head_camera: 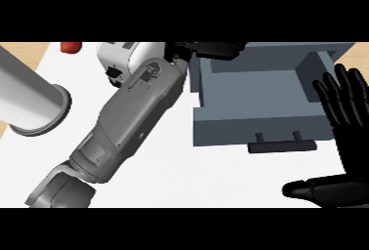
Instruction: Pick up the cup, place it into the drawer and close the drawer
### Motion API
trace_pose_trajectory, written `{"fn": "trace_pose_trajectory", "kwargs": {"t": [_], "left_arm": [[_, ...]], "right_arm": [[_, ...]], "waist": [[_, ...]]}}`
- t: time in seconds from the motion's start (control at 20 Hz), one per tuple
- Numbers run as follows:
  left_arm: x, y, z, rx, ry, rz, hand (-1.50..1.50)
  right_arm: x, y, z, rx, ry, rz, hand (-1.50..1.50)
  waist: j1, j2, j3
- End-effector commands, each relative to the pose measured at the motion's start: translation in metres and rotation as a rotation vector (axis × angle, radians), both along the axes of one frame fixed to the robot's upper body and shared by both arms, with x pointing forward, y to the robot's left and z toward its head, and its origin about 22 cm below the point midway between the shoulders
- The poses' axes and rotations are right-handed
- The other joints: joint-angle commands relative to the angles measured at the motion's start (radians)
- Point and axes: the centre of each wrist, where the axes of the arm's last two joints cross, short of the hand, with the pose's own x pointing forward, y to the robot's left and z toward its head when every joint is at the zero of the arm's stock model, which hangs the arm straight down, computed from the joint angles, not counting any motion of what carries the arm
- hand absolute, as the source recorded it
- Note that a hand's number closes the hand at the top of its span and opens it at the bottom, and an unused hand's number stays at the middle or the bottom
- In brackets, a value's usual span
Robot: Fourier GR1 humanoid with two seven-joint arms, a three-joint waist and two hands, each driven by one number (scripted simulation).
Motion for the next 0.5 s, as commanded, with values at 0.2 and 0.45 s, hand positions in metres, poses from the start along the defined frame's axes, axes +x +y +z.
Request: {"fn": "trace_pose_trajectory", "kwargs": {"t": [0.2,0.45], "left_arm": [[0.003,-0.007,-0.022,0.106,0.016,0.042,1.5],[0.002,-0.012,-0.027,0.165,0.034,0.038,1.5]], "right_arm": [[0.001,-0.009,0.004,0.001,-0.014,0.027,-1.5],[0.013,0.01,0.01,-0.004,-0.011,0.056,-1.5]], "waist": [[-0.033,0.007,0.001],[-0.054,0.013,0.001]]}}
